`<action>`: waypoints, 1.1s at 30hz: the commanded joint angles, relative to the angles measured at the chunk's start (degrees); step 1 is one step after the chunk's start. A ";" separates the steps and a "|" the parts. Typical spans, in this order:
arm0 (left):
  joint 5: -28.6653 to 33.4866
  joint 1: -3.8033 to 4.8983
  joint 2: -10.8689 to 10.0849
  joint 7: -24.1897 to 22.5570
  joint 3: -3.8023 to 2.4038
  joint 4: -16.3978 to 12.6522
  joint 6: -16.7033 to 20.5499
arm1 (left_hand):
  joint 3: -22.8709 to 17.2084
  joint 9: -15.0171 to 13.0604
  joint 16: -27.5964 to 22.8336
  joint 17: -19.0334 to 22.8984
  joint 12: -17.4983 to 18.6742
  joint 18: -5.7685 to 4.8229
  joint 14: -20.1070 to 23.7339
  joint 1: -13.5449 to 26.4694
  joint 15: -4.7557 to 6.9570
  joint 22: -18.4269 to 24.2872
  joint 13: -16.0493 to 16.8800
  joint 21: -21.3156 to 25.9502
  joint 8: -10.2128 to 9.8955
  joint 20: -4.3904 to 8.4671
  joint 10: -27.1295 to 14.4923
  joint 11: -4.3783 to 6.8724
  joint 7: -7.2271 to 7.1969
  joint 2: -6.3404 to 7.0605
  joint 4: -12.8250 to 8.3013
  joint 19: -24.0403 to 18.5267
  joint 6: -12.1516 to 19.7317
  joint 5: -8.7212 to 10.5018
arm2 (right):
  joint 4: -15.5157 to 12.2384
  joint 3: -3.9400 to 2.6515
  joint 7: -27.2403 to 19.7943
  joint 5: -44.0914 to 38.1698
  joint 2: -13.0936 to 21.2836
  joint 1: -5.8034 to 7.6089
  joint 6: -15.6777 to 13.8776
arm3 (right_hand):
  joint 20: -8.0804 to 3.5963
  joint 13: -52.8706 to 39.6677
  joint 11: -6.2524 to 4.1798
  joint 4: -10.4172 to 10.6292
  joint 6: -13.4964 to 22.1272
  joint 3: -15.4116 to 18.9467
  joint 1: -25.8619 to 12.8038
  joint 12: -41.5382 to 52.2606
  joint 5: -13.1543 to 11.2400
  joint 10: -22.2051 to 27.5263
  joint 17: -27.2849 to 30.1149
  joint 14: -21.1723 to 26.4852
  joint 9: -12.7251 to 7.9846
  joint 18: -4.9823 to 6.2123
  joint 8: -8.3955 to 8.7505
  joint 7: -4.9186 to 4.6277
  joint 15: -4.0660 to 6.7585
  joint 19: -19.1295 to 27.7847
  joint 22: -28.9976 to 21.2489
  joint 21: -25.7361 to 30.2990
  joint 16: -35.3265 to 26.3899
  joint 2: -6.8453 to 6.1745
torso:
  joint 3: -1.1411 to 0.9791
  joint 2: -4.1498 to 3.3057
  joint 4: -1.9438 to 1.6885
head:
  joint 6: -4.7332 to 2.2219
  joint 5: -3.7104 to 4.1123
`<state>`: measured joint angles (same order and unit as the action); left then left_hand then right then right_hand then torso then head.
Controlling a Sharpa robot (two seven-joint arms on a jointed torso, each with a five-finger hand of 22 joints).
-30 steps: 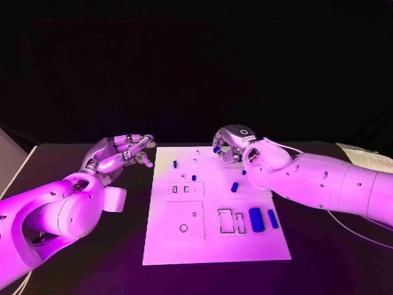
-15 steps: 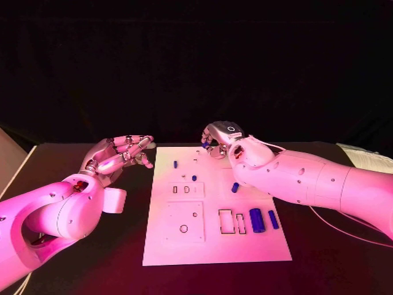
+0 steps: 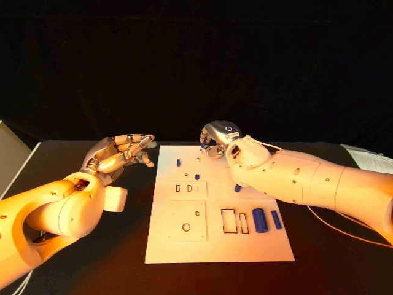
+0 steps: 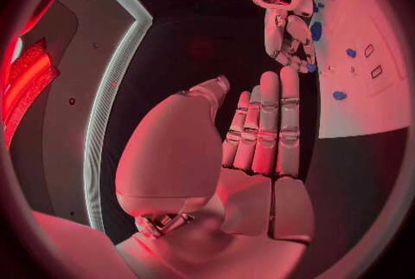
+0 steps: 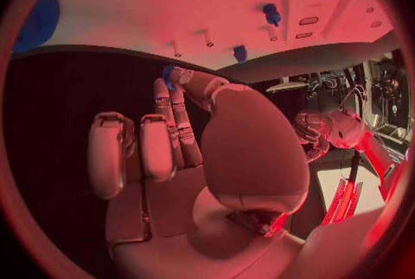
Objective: Assemble the parts on the task board
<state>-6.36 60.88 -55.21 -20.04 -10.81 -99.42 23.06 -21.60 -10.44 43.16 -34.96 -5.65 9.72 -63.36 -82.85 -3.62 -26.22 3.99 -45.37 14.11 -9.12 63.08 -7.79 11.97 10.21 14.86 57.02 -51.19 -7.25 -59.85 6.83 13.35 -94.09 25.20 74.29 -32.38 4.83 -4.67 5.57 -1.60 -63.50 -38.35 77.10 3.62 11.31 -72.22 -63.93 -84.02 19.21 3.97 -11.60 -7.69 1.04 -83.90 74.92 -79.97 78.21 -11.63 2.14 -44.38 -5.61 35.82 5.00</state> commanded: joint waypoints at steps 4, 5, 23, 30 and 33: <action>-0.30 0.03 -0.10 -0.14 -0.07 -0.23 -0.80 | -0.41 -0.10 0.26 -0.05 0.26 0.66 0.38 0.36 -0.10 -0.23 0.09 -0.48 0.22 0.10 -0.25 -0.27 -0.03 0.06 0.08 -0.46 0.51 0.20 | -0.11 0.22 1.79 -3.56 -0.15 -0.06 0.57 | -0.35 -0.70 -2.03 -0.23 0.37 0.19 0.05 0.07 0.04 -2.24 -0.02 -1.59 0.13 -0.89 -0.24 -0.04 0.16 -0.91 0.51 0.20 0.21 -0.69 | -0.01 -0.11 0.08 | 0.06 -0.16; -0.30 0.03 -0.12 -0.13 -0.07 -0.23 -0.79 | -0.41 -0.10 0.26 -0.05 0.26 0.66 0.38 0.36 -0.10 -0.23 0.09 -0.48 0.22 0.10 -0.25 -0.27 -0.03 0.06 0.08 -0.46 0.51 0.20 | -0.13 0.26 1.93 -3.79 -0.14 -0.07 0.74 | -0.35 -0.70 -2.03 -0.23 0.37 0.19 0.05 0.07 0.04 -2.24 -0.02 -1.59 0.13 -0.89 -0.24 -0.04 0.16 -0.91 0.51 0.20 0.21 -0.69 | -0.01 -0.11 0.08 | 0.09 -0.17; -0.30 0.04 -0.10 -0.09 -0.13 -0.32 -0.76 | -0.41 -0.10 0.26 -0.05 0.26 0.66 0.38 0.36 -0.10 -0.23 0.09 -0.48 0.22 0.10 -0.25 -0.27 -0.03 0.06 0.08 -0.46 0.51 0.20 | 0.17 0.63 2.15 -4.35 -1.26 -0.62 2.36 | -0.33 -0.70 -2.03 -0.19 0.37 0.30 -0.20 0.06 -0.10 -2.26 0.01 -1.58 0.20 -0.88 -0.26 -0.01 0.16 -0.90 0.53 0.20 0.22 -0.90 | 0.02 -0.28 0.00 | 0.27 -0.22; -0.39 0.05 -0.14 -0.07 -0.17 -0.41 -0.74 | -0.41 -0.10 0.26 -0.05 0.26 0.66 0.38 0.36 -0.10 -0.23 0.09 -0.48 0.22 0.10 -0.25 -0.27 -0.03 0.06 0.08 -0.46 0.51 0.20 | 0.61 0.68 2.13 -4.19 -1.56 -0.73 2.56 | -0.32 -0.71 -2.05 -0.16 0.35 0.32 -0.31 0.05 -0.14 -2.27 0.03 -1.57 0.24 -0.88 -0.28 0.02 0.16 -0.87 0.52 0.22 0.23 -0.94 | 0.04 -0.36 0.09 | 0.41 -0.40; -0.44 0.05 -0.04 -0.06 -0.18 -0.30 -0.74 | -0.41 -0.10 0.26 -0.05 0.26 0.66 0.38 0.36 -0.10 -0.23 0.09 -0.48 0.22 0.10 -0.25 -0.27 -0.03 0.06 0.08 -0.46 0.51 0.20 | 0.97 0.70 2.05 -4.14 -1.71 -0.76 2.64 | -0.32 -0.71 -2.06 -0.13 0.34 0.32 -0.36 0.05 -0.14 -2.28 0.10 -1.55 0.27 -0.86 -0.29 0.03 0.16 -0.85 0.46 0.26 0.21 -0.92 | 0.14 -0.35 0.02 | 0.39 -0.21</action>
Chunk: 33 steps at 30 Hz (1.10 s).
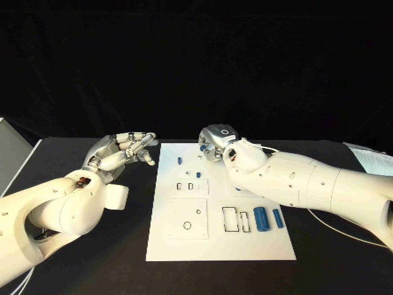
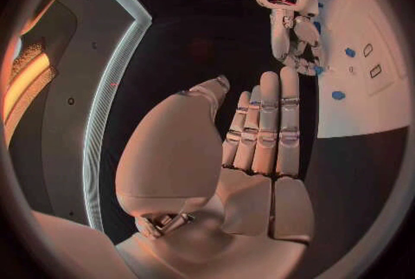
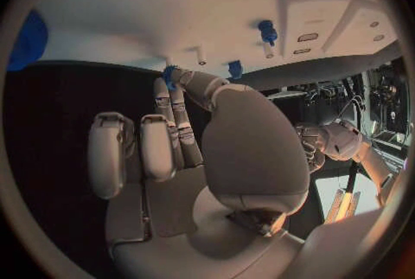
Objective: Assemble the parts on the task board
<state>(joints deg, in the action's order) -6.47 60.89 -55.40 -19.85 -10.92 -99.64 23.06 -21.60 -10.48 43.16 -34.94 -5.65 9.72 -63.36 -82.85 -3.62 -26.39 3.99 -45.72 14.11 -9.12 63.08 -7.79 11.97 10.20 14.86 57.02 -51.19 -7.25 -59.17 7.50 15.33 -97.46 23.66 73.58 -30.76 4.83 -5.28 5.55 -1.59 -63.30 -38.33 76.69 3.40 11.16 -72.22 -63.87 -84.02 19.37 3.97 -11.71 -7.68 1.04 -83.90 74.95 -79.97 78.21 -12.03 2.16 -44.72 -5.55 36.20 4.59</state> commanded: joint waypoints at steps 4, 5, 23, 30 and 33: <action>-0.37 0.03 0.34 -0.23 -0.08 0.11 -0.77 | -0.41 -0.06 0.26 -0.07 0.26 0.66 0.39 0.36 -0.10 -0.07 0.09 -0.12 0.22 0.10 -0.25 -0.26 -0.03 0.06 0.08 -0.47 0.51 0.20 | 0.91 0.05 -0.16 -0.59 -0.49 -0.07 1.31 | -0.31 -0.06 -1.99 -0.07 0.35 0.35 -0.20 0.18 -0.05 -2.09 0.27 -1.49 0.13 -0.81 -0.09 -0.01 0.15 -0.74 0.22 0.43 0.13 -0.70 | 0.15 -0.03 0.02 | 0.13 0.20; -0.38 0.02 0.38 -0.22 -0.08 0.14 -0.78 | -0.41 -0.06 0.26 -0.07 0.26 0.66 0.39 0.36 -0.10 -0.07 0.09 -0.12 0.22 0.10 -0.25 -0.26 -0.03 0.06 0.08 -0.47 0.51 0.20 | 1.11 0.06 -0.21 -0.55 -0.60 -0.08 1.43 | -0.27 0.02 -1.90 0.00 0.61 0.33 -0.39 0.09 -0.10 -1.77 0.41 -1.44 0.13 -0.80 0.05 -0.08 0.09 -0.68 0.16 0.49 0.09 -0.84 | 0.14 -0.03 0.04 | 0.13 0.17; -0.39 0.03 0.14 -0.18 -0.08 0.06 -0.73 | -0.41 -0.06 0.26 -0.07 0.26 0.66 0.39 0.36 -0.10 -0.07 0.09 -0.12 0.22 0.10 -0.25 -0.26 -0.03 0.06 0.08 -0.47 0.51 0.20 | 1.41 0.15 -1.08 0.38 -0.25 -0.10 1.92 | 1.32 1.50 0.12 1.69 9.93 5.10 -2.60 0.11 -0.49 10.51 6.94 0.14 -1.46 1.02 5.64 -1.17 -1.56 2.65 -8.42 7.72 -2.47 -3.80 | -0.03 0.01 0.10 | 0.27 -0.02; -0.39 0.03 0.04 -0.17 -0.08 0.10 -0.74 | -0.41 -0.06 0.26 -0.07 0.26 0.66 0.39 0.36 -0.10 -0.07 0.09 -0.12 0.22 0.10 -0.25 -0.26 -0.03 0.06 0.08 -0.47 0.51 0.20 | -1.50 0.15 -0.96 0.69 1.96 -0.09 0.81 | 1.40 1.43 0.18 2.53 10.23 10.44 -0.94 0.14 -0.52 12.07 8.26 0.31 -1.79 1.28 6.13 -0.77 -1.69 2.87 -10.05 9.44 -2.89 -2.74 | -0.14 -0.03 0.25 | 0.20 -0.11; -0.39 0.03 0.02 -0.17 -0.08 0.16 -0.74 | -0.41 -0.06 0.26 -0.07 0.26 0.66 0.39 0.36 -0.10 -0.07 0.09 -0.12 0.22 0.10 -0.25 -0.26 -0.03 0.06 0.08 -0.47 0.51 0.20 | -2.80 0.15 -1.10 1.29 2.90 -0.09 0.45 | 1.39 1.39 0.22 2.78 10.08 11.21 -0.61 0.23 -0.47 12.03 8.35 0.31 -1.83 1.31 6.14 -0.72 -1.66 2.84 -10.17 9.61 -2.89 -2.45 | -0.21 -0.02 0.33 | 0.11 -0.07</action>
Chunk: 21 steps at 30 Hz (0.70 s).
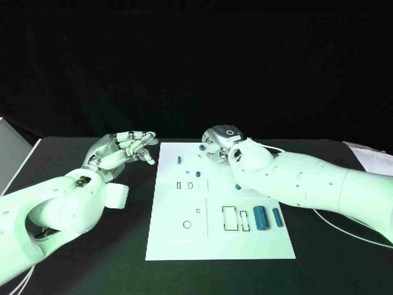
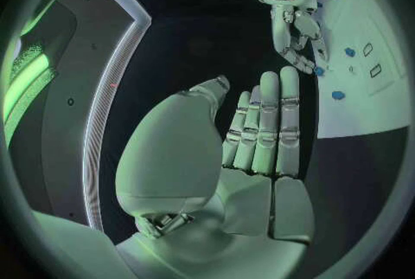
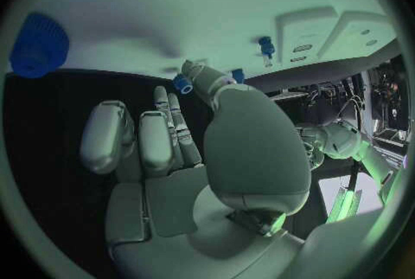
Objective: Assemble the parts on the task board
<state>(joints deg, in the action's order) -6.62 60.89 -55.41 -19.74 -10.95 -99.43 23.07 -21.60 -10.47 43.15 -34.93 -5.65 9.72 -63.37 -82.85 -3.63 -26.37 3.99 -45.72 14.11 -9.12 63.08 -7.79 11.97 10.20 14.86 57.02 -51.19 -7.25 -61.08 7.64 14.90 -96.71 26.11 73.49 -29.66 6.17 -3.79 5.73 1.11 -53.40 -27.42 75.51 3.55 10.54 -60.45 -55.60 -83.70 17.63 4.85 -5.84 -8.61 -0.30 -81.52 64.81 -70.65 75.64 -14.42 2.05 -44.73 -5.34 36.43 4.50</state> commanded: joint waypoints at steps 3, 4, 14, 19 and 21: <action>-0.23 0.03 0.02 -0.27 -0.06 -0.04 -0.75 | -0.41 -0.07 0.26 -0.08 0.26 0.66 0.39 0.36 -0.09 -0.09 0.09 -0.13 0.22 0.10 -0.25 -0.26 -0.03 0.06 0.08 -0.47 0.51 0.20 | -2.05 0.01 -0.84 1.02 1.11 0.00 -1.19 | -0.12 -0.34 -0.27 0.48 -0.69 0.25 1.24 0.51 0.53 -1.50 -0.18 -0.16 -0.09 0.35 0.00 0.09 -0.08 0.15 0.36 0.11 -0.05 0.47 | -0.06 -0.11 0.17 | -0.25 -0.05; -0.23 0.03 0.06 -0.25 -0.06 -0.01 -0.76 | -0.41 -0.07 0.26 -0.08 0.26 0.66 0.39 0.36 -0.09 -0.09 0.09 -0.13 0.22 0.10 -0.25 -0.26 -0.03 0.06 0.08 -0.47 0.51 0.20 | -2.38 0.01 -0.84 1.21 1.23 0.00 -1.54 | -0.26 -0.41 -0.43 0.69 -1.08 -0.43 1.46 0.61 0.60 -2.51 -0.20 -0.21 -0.12 0.34 -0.08 0.16 0.06 0.04 0.39 0.15 0.05 0.59 | -0.01 -0.13 0.12 | -0.29 0.06; -0.21 0.02 0.16 -0.12 -0.05 0.13 -0.84 | -0.51 -0.10 0.48 -0.06 0.28 0.66 0.50 0.46 -0.14 -0.53 0.07 -0.80 0.20 0.05 -0.39 -0.31 0.02 0.12 0.07 -0.81 0.62 0.21 | -2.10 0.00 0.56 1.84 0.92 0.02 -3.62 | -0.60 -0.62 -0.83 2.08 -1.59 -3.52 0.61 0.63 0.59 -5.44 -0.68 -0.42 -0.32 0.05 0.02 0.05 0.42 -0.68 1.72 -0.71 0.60 0.14 | 0.18 -0.07 -0.18 | -0.30 0.28; -0.18 0.02 0.14 -0.17 -0.05 0.01 -0.90 | -0.51 -0.10 0.48 -0.06 0.28 0.66 0.50 0.46 -0.14 -0.53 0.07 -0.80 0.20 0.05 -0.39 -0.31 0.02 0.12 0.07 -0.81 0.62 0.21 | -1.16 0.00 2.30 2.18 0.15 0.02 -4.62 | -0.94 -1.31 -1.28 3.64 -2.13 -4.87 -1.12 0.89 1.56 -8.34 -2.59 -0.93 -0.20 -0.51 -0.20 0.22 0.75 -1.74 4.53 -2.88 1.84 -0.88 | 0.25 -0.16 -0.08 | -0.41 0.31; -0.17 0.02 0.14 -0.17 -0.05 -0.02 -0.93 | -0.51 -0.10 0.48 -0.06 0.28 0.66 0.50 0.46 -0.14 -0.53 0.07 -0.80 0.20 0.05 -0.39 -0.31 0.02 0.12 0.07 -0.81 0.62 0.21 | -0.77 0.00 2.80 2.34 -0.18 0.02 -4.78 | -0.98 -1.43 -1.30 3.85 -2.15 -4.94 -1.38 0.87 1.54 -8.65 -2.81 -0.98 -0.18 -0.54 -0.22 0.23 0.78 -1.81 4.72 -3.02 2.00 -1.07 | 0.22 -0.11 -0.09 | -0.39 0.25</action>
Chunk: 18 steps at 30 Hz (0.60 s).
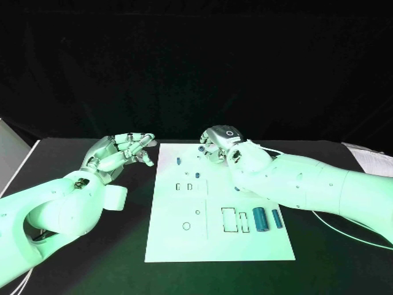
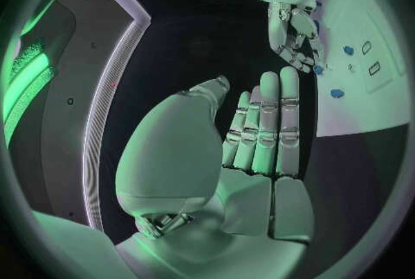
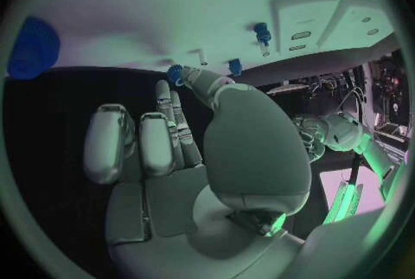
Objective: Assemble the parts on the task board
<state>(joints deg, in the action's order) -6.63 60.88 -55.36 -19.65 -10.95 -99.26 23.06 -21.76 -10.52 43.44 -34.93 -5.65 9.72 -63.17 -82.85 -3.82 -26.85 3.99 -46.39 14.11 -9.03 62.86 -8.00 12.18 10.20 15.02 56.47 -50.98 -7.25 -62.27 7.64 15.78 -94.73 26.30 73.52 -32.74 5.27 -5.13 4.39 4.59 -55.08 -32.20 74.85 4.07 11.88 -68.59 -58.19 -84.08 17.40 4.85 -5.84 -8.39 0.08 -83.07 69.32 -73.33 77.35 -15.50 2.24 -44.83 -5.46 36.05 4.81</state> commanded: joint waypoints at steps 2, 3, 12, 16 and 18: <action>-0.15 0.04 0.09 -0.26 -0.05 -0.20 -0.95 | -0.37 -0.06 0.22 -0.07 0.28 0.66 0.31 0.47 0.05 -0.09 0.08 -0.20 0.21 -0.05 -0.18 -0.10 -0.19 0.10 -0.09 -0.30 0.40 0.21 | 0.75 0.00 2.19 0.50 -0.64 -0.01 -1.79 | -0.17 -0.45 -0.16 0.60 -0.50 -0.32 -0.92 0.53 0.16 -1.45 -0.87 -0.73 0.09 -0.74 -0.26 0.11 0.52 -0.60 1.20 -1.13 0.66 -0.15 | 0.03 0.02 -0.03 | 0.02 -0.04; -0.14 0.04 0.09 -0.25 -0.05 -0.21 -0.97 | -0.37 -0.06 0.22 -0.07 0.28 0.66 0.31 0.47 0.05 -0.09 0.08 -0.20 0.21 -0.05 -0.18 -0.10 -0.19 0.10 -0.09 -0.30 0.40 0.21 | 0.89 0.00 2.25 0.59 -0.75 -0.01 -1.82 | -0.20 -0.55 -0.21 0.65 -0.51 -0.36 -0.95 0.58 0.14 -1.69 -1.04 -0.76 0.11 -0.79 -0.27 0.14 0.56 -0.69 1.46 -1.33 0.76 -0.18 | 0.02 0.03 -0.05 | 0.02 -0.02; -0.12 0.04 0.08 -0.15 -0.05 -0.24 -1.10 | -0.40 -0.07 0.24 -0.06 0.26 0.66 0.32 0.47 0.05 -0.14 0.09 -0.26 0.23 -0.05 -0.15 -0.09 -0.20 0.08 -0.09 -0.33 0.38 0.20 | 2.53 0.00 2.76 1.12 -2.07 -0.04 -1.91 | -0.38 -1.18 -0.49 0.86 -0.50 -0.49 -1.03 1.00 -0.16 -2.99 -1.79 -0.90 0.17 -1.06 -0.30 0.30 0.77 -1.13 2.85 -2.42 1.23 -0.32 | 0.01 -0.02 -0.07 | -0.01 -0.16; -0.11 0.05 0.08 -0.13 -0.05 -0.26 -1.12 | -0.40 -0.07 0.24 -0.06 0.26 0.66 0.32 0.47 0.05 -0.14 0.09 -0.26 0.23 -0.05 -0.15 -0.09 -0.20 0.08 -0.09 -0.33 0.38 0.20 | 3.23 0.00 2.95 1.18 -2.35 -0.05 -2.01 | -0.40 -1.26 -0.50 0.90 -0.51 -0.50 -1.06 1.05 -0.21 -3.10 -1.81 -0.90 0.18 -1.09 -0.30 0.30 0.79 -1.18 3.01 -2.55 1.25 -0.32 | 0.01 -0.02 0.03 | -0.02 -0.22; -0.11 0.05 0.07 -0.11 -0.05 -0.28 -1.14 | -0.40 -0.07 0.24 -0.06 0.26 0.66 0.32 0.47 0.05 -0.14 0.09 -0.26 0.23 -0.05 -0.15 -0.09 -0.20 0.08 -0.09 -0.33 0.38 0.20 | 3.50 -0.01 3.05 1.26 -2.45 -0.05 -2.13 | -0.41 -1.29 -0.51 0.92 -0.51 -0.50 -1.08 1.08 -0.23 -3.16 -1.98 -0.93 0.19 -1.12 -0.31 0.31 0.80 -1.23 3.17 -2.68 1.33 -0.31 | 0.03 -0.03 0.02 | -0.04 -0.20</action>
<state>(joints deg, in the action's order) -6.62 60.89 -55.36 -19.56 -10.95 -99.36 23.00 -21.76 -10.51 43.44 -34.93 -5.65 9.72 -63.17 -82.85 -3.82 -26.94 3.99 -46.39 14.11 -9.02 62.87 -8.00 12.17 10.20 15.02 56.48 -50.98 -7.25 -58.94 7.63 18.14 -93.50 23.97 73.49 -34.21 4.94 -6.37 3.89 5.14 -55.26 -32.75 74.42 4.88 11.88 -71.34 -60.09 -84.12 17.53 4.86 -5.85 -8.21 0.54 -83.81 72.42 -75.79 78.47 -15.93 2.26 -44.83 -5.48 36.03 4.62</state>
